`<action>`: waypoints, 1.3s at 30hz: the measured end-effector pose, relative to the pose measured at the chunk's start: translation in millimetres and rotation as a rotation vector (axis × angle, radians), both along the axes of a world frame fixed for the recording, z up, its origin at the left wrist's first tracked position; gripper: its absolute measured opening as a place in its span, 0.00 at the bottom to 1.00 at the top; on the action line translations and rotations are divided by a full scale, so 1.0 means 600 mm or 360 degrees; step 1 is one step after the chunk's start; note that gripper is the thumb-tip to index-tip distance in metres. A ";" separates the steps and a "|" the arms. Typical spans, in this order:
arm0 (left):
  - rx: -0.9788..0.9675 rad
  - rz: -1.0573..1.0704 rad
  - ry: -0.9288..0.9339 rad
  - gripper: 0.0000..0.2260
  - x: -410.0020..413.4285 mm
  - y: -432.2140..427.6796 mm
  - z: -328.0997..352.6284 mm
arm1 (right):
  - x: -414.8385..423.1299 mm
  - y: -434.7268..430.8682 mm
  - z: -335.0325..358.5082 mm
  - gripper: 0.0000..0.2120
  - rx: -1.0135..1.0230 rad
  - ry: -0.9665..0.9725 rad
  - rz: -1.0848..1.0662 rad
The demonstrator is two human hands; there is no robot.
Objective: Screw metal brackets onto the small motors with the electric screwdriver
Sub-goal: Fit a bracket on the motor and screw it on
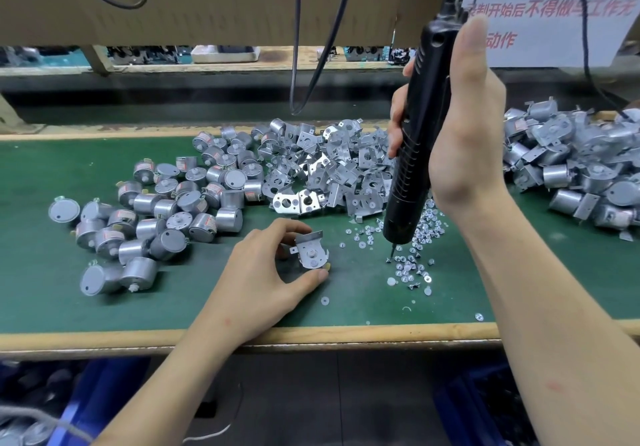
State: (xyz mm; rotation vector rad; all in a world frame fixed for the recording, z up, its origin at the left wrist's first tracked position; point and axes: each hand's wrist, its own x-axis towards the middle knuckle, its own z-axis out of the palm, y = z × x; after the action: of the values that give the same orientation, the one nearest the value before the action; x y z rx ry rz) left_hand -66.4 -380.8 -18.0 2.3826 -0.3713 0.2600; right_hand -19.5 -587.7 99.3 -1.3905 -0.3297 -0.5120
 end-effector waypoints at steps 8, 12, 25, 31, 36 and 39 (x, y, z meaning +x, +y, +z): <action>-0.0002 -0.0011 -0.0001 0.19 0.002 0.001 -0.002 | -0.003 0.004 0.004 0.26 0.0006 -0.0026 0.0005; 0.0000 -0.0013 -0.0008 0.19 0.002 0.001 -0.002 | -0.004 0.006 0.005 0.26 0.0003 -0.0040 0.0002; 0.0000 -0.0017 -0.0041 0.18 0.001 0.001 -0.002 | 0.001 0.011 0.002 0.26 0.0036 -0.0014 0.0038; 0.0001 -0.0030 -0.0061 0.18 0.002 0.001 -0.003 | 0.004 0.010 0.002 0.26 0.0039 -0.0021 0.0043; 0.0005 -0.0032 -0.0067 0.18 0.002 0.001 -0.003 | 0.005 0.007 0.000 0.28 0.0046 -0.0016 0.0044; 0.0009 -0.0035 -0.0061 0.19 0.002 0.002 -0.004 | 0.005 0.005 -0.002 0.30 0.0025 -0.0023 0.0025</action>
State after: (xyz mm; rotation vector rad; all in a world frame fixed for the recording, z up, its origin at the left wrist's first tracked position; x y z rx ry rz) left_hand -64.9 -379.8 -20.4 2.3804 -0.4163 0.2956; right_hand -16.2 -584.4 97.9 -1.3683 -0.3471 -0.5108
